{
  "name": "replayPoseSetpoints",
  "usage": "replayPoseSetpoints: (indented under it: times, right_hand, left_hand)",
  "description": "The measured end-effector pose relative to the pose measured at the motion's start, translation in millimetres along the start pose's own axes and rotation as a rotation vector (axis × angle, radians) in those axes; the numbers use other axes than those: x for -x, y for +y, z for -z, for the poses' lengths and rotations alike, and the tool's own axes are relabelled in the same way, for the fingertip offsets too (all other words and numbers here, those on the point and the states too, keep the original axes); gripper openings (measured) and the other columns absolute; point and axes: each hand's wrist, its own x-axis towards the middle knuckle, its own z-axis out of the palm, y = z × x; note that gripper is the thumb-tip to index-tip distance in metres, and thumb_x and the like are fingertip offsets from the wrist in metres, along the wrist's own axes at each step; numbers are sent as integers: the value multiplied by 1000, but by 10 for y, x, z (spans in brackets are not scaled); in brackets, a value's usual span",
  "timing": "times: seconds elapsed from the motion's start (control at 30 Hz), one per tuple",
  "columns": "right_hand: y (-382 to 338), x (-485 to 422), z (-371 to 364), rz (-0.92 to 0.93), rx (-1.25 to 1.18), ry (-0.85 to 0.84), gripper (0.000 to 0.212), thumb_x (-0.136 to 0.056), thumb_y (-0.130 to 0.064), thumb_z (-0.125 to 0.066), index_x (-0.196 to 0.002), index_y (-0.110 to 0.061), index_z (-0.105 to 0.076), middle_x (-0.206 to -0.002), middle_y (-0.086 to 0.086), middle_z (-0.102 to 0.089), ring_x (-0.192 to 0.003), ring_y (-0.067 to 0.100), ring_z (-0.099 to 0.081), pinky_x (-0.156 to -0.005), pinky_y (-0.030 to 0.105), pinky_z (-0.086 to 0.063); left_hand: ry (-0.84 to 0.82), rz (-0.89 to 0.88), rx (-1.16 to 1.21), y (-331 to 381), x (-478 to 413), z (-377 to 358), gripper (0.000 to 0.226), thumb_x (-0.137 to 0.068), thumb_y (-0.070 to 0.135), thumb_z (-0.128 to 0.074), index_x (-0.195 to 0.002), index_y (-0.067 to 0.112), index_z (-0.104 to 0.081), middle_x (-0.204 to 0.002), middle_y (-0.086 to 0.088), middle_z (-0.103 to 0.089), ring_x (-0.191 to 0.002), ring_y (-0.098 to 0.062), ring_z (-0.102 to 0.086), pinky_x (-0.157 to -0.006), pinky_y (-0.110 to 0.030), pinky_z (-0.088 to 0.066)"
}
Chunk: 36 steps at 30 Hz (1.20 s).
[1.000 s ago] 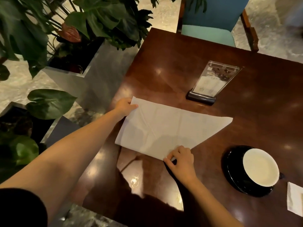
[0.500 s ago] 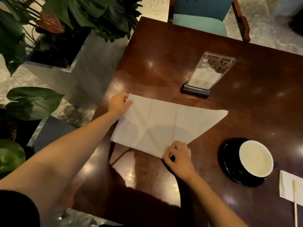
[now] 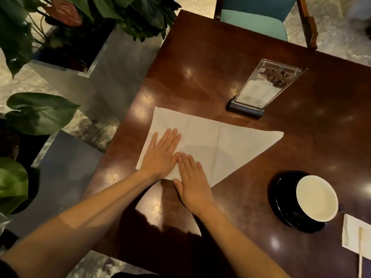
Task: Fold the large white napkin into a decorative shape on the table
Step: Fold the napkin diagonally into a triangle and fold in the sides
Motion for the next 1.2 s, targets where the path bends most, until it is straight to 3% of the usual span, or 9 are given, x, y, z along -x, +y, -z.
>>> replayPoseSetpoints:
  times: [0.1, 0.2, 0.4, 0.57, 0.7, 0.83, 0.93, 1.03, 1.2]
  right_hand:
    - [133, 61, -51, 19, 91, -47, 61, -100, -45, -23, -148, -16, 1, -155, -1, 10, -145, 19, 13, -119, 38, 9]
    - [230, 202, -30, 34, 181, -58, 60, -98, -44, -16, -149, -15, -3, -157, 2, 3, -146, 22, 3, -120, 44, 5]
    - [360, 461, 6, 30, 197, -76, 56, -99, -39, -21, -149, -14, -14, -157, 3, -10, -145, 22, -7, -115, 40, 2]
    - [352, 450, 19, 16, 187, -77, 56, -99, -38, -23, -148, -13, -16, -157, 2, -12, -145, 21, -10, -114, 39, 0]
    - [370, 437, 9, 22, 171, -103, 57, -99, -41, -14, -149, -17, -2, -157, -1, 3, -146, 19, 5, -115, 40, 8]
    - [375, 438, 13, 26, 155, -107, 58, -98, -42, -12, -149, -18, 2, -157, -2, 8, -145, 18, 12, -115, 41, 13]
    - [374, 432, 20, 38, 153, -108, 58, -98, -42, -11, -149, -18, 2, -158, -2, 8, -145, 16, 14, -115, 41, 13]
    - [391, 437, 5, 44, 156, -108, 57, -99, -41, -16, -149, -18, 3, -158, -2, 7, -145, 16, 14, -115, 41, 13]
    - [387, 454, -5, 36, 157, -108, 59, -99, -44, -15, -149, -18, 1, -158, -2, 7, -146, 18, 10, -116, 41, 11]
  left_hand:
    - [19, -8, 8, -9, -6, -11, 60, -95, 43, -10, -147, 14, -13, -157, -5, -15, -145, -22, -9, -118, -47, -6]
    - [11, 6, 21, -49, -25, -25, 64, -93, 51, -12, -148, 18, -10, -158, -3, -10, -146, -22, -3, -119, -47, -3]
    - [-26, 95, -49, -293, -299, 58, 84, -84, 71, -7, -149, 19, 1, -159, -1, 2, -146, -17, 8, -119, -47, 0]
    - [-44, 106, -75, -500, -545, 180, 74, -89, 64, -6, -149, 21, 4, -159, 2, 4, -145, -11, 10, -118, -47, 4]
    - [41, 182, -101, -298, -433, 217, 63, -97, 48, -13, -149, 14, 1, -159, -6, -1, -146, -21, 3, -118, -47, 4]
    - [38, -57, 64, 356, 35, 19, 56, -96, 39, -8, -144, 13, -1, -156, -8, -7, -145, -25, -2, -115, -44, 3]
    - [-57, -79, 51, 431, 204, -146, 55, -93, 44, 2, -143, 21, 11, -154, 3, 10, -140, -14, 19, -115, -36, 14]
    - [12, -45, 45, 266, 75, -141, 62, -93, 50, -8, -146, 20, 0, -156, 2, 1, -143, -14, 8, -119, -38, 3]
    - [-3, 62, -12, -133, -206, -17, 70, -93, 59, -12, -149, 18, -3, -159, -2, -2, -146, -16, 3, -119, -42, 0]
